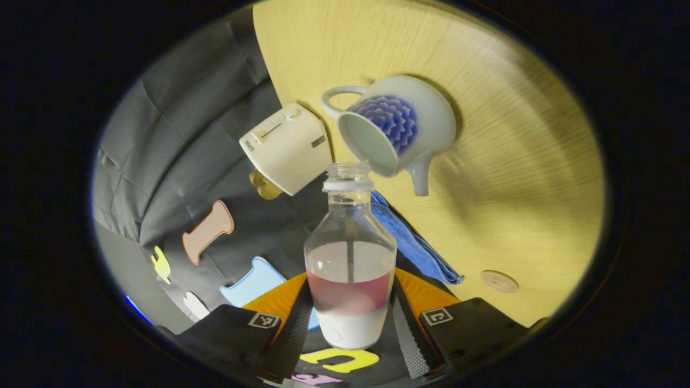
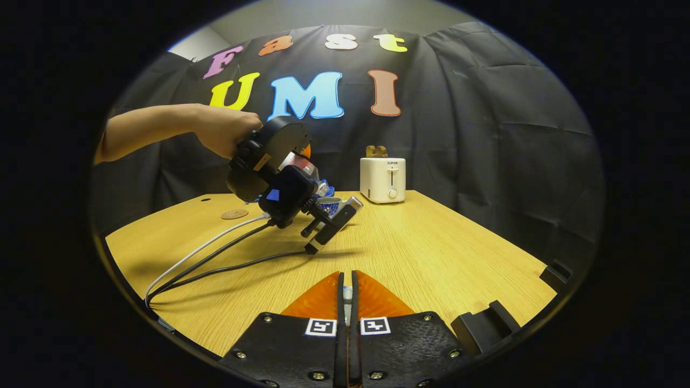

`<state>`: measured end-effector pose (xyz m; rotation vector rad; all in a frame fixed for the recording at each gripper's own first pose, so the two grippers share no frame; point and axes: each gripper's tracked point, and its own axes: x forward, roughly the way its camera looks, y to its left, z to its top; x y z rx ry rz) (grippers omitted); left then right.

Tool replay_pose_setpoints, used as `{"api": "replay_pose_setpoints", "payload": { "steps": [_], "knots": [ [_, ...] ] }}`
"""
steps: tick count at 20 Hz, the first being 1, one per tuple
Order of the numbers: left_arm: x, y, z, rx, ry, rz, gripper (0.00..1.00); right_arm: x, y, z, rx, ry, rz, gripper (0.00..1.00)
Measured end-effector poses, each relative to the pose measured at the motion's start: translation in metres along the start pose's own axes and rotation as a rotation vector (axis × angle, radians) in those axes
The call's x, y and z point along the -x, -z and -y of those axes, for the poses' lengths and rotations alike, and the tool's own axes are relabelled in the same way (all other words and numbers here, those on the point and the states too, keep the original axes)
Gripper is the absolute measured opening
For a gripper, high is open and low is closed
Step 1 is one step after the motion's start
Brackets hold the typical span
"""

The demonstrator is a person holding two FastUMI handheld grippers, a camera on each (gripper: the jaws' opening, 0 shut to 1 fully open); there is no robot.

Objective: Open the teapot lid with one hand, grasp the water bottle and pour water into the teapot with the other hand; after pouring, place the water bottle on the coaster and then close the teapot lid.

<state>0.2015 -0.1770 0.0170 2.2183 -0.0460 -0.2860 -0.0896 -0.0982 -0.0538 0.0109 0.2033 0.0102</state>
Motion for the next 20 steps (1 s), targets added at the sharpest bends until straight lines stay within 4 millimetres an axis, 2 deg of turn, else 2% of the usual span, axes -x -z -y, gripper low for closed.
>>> {"api": "replay_pose_setpoints", "payload": {
  "steps": [8,12,14,18,20],
  "knots": [
    [-0.003,-0.003,0.014,0.175,0.01,0.058,0.87,0.0,0.001,-0.003,-0.001,-0.003,-0.009,0.02],
    [-0.005,-0.001,0.027,0.373,0.004,0.098,0.87,0.003,-0.01,-0.001,0.006,0.011,0.021,0.02],
    [-0.004,0.007,0.036,0.495,0.009,0.102,0.88,0.001,-0.019,-0.003,0.02,0.012,0.044,0.02],
    [0.011,0.04,0.058,0.83,-0.003,0.101,0.88,-0.004,-0.04,-0.014,0.043,-0.005,0.085,0.02],
    [0.019,0.066,0.072,0.988,-0.015,0.062,0.88,-0.011,-0.047,-0.022,0.055,-0.021,0.095,0.02]
  ]
}}
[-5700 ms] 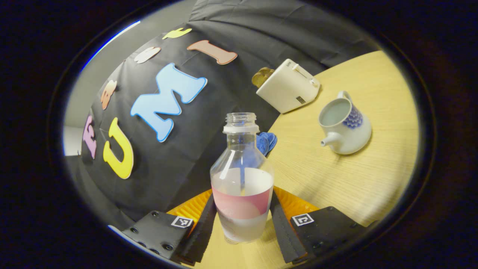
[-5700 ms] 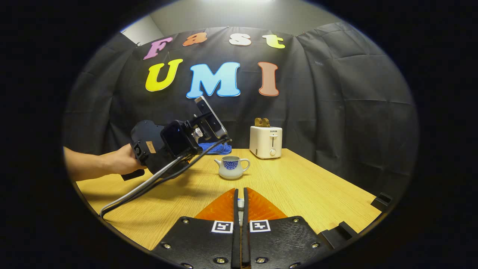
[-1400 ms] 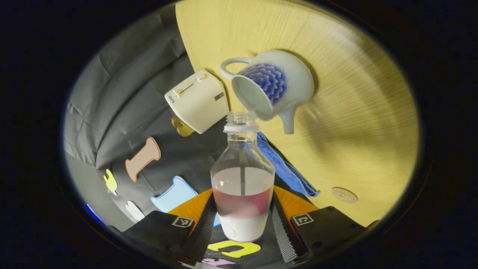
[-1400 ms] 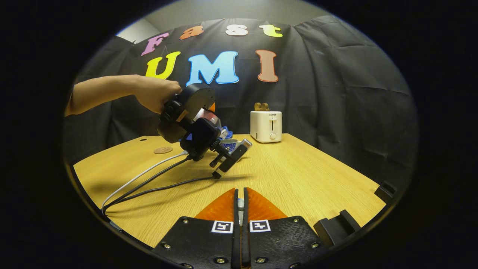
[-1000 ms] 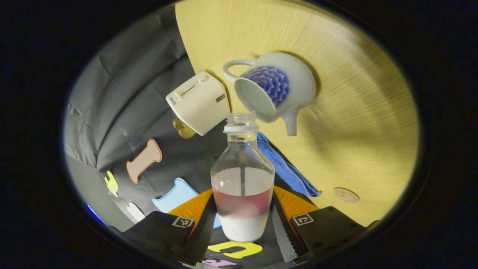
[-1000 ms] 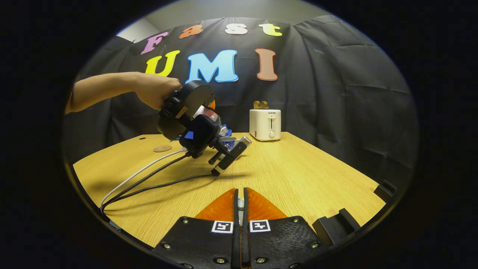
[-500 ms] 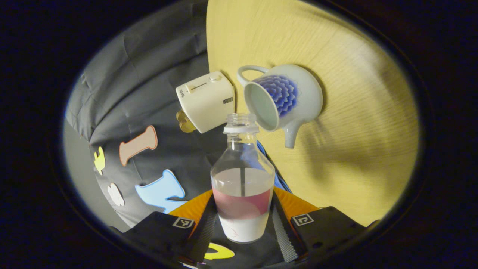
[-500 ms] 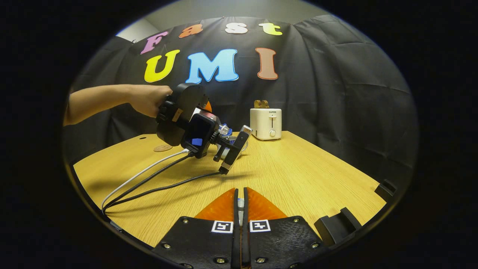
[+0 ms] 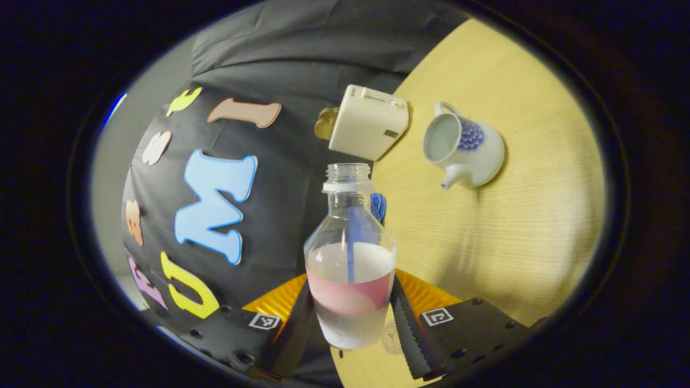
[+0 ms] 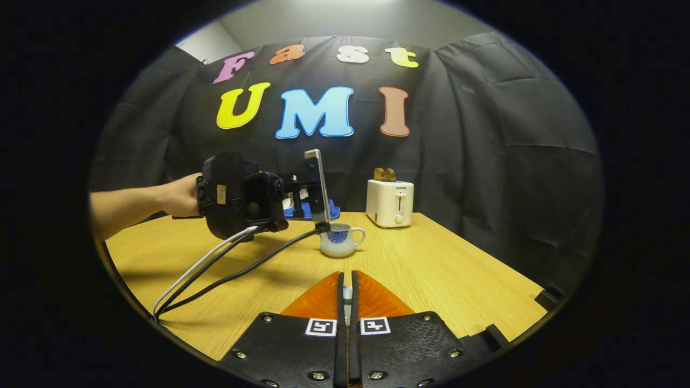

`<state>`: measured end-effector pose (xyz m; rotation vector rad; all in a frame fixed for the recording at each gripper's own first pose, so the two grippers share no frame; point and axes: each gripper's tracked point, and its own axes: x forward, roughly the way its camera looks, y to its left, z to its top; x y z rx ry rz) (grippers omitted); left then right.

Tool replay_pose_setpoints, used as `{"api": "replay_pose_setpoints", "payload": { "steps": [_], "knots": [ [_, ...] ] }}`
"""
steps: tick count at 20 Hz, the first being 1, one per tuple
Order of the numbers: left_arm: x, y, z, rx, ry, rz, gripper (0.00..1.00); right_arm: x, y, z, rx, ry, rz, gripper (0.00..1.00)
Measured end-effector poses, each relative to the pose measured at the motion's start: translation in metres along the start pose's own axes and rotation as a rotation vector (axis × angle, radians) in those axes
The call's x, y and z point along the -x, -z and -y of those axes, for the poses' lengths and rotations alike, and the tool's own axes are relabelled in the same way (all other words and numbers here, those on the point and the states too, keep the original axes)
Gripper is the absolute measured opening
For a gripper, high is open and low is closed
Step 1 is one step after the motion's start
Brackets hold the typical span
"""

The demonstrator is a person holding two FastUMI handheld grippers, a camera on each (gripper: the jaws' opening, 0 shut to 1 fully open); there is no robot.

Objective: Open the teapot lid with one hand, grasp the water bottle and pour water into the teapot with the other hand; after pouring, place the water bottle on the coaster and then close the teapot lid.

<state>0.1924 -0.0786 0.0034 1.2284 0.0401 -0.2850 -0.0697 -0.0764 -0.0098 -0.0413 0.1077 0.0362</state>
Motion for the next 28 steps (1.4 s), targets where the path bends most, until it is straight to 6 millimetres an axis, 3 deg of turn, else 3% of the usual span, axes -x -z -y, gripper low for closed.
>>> {"api": "replay_pose_setpoints", "payload": {
  "steps": [5,9,14,23,25,28],
  "knots": [
    [0.014,0.05,-0.014,0.205,-0.028,-0.05,0.88,-0.018,-0.011,-0.019,0.016,-0.036,0.009,0.02],
    [0.016,0.073,-0.017,0.438,-0.026,-0.036,0.88,-0.033,-0.015,-0.034,0.025,-0.058,0.012,0.02],
    [0.032,0.106,-0.041,0.703,-0.078,0.002,0.88,-0.049,-0.016,-0.05,0.033,-0.083,0.0,0.02],
    [0.014,0.151,-0.065,1.112,-0.115,0.034,0.87,-0.07,-0.014,-0.055,0.032,-0.091,-0.013,0.02],
    [0.008,0.156,-0.075,1.172,-0.136,0.061,0.87,-0.075,-0.014,-0.054,0.025,-0.089,-0.016,0.02],
    [-0.003,0.158,-0.072,1.26,-0.111,0.077,0.87,-0.079,-0.013,-0.054,0.015,-0.091,-0.021,0.02]
  ]
}}
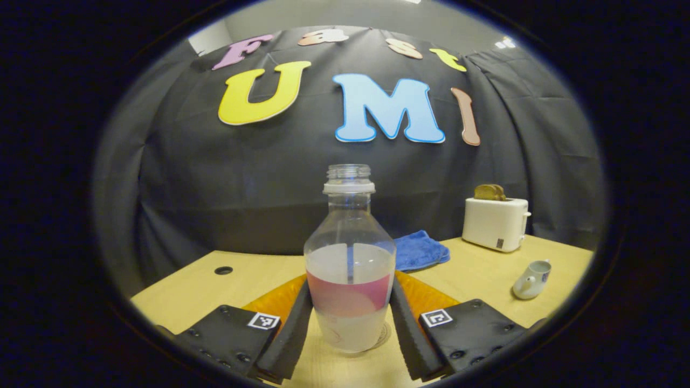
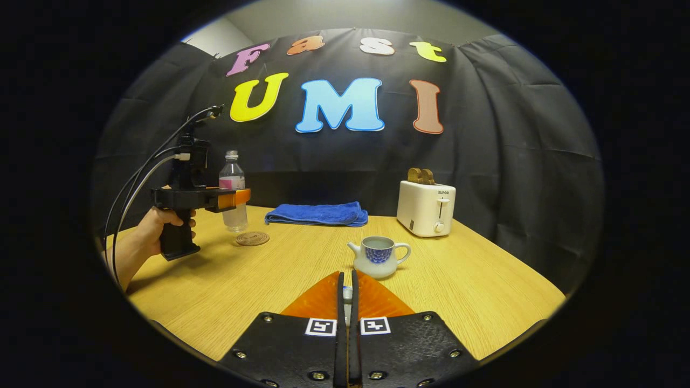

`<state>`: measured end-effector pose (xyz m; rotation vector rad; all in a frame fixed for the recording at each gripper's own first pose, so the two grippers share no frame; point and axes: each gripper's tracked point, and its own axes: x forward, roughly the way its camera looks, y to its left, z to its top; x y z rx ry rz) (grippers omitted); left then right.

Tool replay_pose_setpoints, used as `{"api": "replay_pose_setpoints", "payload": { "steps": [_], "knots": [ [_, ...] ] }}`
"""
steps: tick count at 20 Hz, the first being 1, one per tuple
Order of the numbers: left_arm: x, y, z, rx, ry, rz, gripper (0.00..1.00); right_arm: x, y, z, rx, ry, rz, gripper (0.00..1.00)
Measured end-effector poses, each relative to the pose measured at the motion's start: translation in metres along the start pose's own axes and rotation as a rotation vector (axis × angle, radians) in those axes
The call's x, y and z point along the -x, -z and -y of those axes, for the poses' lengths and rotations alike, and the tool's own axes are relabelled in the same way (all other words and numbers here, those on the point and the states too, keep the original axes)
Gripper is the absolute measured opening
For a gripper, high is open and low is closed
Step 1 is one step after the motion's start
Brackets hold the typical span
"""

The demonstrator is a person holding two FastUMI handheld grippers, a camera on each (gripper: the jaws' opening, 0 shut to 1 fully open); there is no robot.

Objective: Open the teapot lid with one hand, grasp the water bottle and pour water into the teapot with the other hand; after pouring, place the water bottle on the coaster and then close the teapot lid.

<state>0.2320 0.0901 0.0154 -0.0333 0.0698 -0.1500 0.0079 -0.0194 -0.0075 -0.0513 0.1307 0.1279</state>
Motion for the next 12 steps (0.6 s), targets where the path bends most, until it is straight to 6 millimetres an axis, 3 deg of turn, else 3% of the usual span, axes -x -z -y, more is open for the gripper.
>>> {"api": "replay_pose_setpoints", "payload": {
  "steps": [2,6,12],
  "knots": [
    [-0.004,0.005,-0.001,0.065,0.008,-0.004,0.87,-0.002,0.001,0.004,-0.005,0.006,-0.001,0.02],
    [-0.031,0.021,-0.008,0.044,-0.013,-0.033,0.87,-0.006,0.005,0.013,-0.027,0.019,-0.01,0.02],
    [-0.043,0.036,0.01,-0.025,0.002,-0.06,0.87,-0.008,0.003,0.018,-0.033,0.031,-0.008,0.02]
  ]
}}
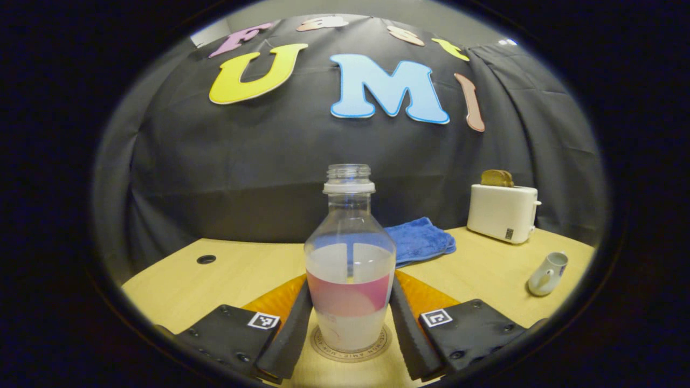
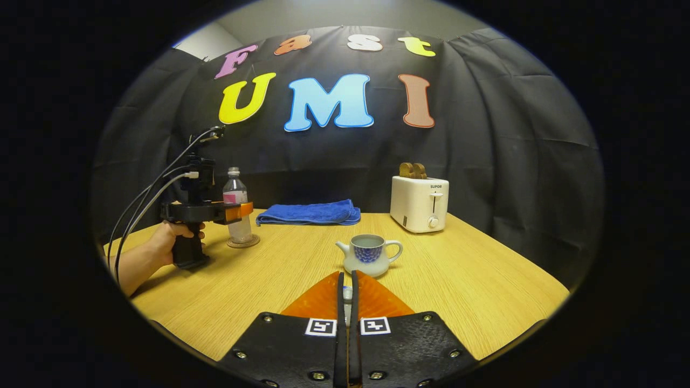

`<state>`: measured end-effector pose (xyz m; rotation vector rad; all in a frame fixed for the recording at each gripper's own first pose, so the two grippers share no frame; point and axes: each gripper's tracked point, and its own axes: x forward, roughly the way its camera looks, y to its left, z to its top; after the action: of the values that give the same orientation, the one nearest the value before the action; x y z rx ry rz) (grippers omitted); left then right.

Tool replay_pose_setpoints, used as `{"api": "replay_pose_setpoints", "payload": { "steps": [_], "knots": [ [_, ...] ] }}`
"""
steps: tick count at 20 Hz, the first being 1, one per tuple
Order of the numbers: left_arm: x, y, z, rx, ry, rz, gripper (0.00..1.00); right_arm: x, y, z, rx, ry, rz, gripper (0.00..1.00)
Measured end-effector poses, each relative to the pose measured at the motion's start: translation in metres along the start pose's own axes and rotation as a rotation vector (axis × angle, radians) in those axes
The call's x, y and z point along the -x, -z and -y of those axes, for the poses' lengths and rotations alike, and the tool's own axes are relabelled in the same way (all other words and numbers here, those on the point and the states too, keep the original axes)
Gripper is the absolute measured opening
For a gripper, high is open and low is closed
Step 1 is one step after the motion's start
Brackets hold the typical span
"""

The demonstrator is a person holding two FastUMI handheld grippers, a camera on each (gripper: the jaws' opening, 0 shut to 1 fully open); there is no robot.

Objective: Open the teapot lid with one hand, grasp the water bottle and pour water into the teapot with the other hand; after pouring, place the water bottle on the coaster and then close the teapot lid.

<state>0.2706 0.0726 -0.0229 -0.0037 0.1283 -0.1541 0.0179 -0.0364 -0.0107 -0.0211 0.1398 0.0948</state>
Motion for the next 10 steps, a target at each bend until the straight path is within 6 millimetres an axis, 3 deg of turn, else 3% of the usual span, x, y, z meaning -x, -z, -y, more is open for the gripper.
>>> {"api": "replay_pose_setpoints", "payload": {
  "steps": [9,10],
  "knots": [
    [0.002,0.004,-0.012,-0.008,-0.058,-0.003,0.89,0.002,0.001,-0.004,0.009,-0.01,0.0,0.02],
    [0.003,0.002,-0.014,-0.018,-0.07,0.001,0.99,0.002,0.003,-0.005,0.012,-0.015,-0.006,0.02]
  ]
}}
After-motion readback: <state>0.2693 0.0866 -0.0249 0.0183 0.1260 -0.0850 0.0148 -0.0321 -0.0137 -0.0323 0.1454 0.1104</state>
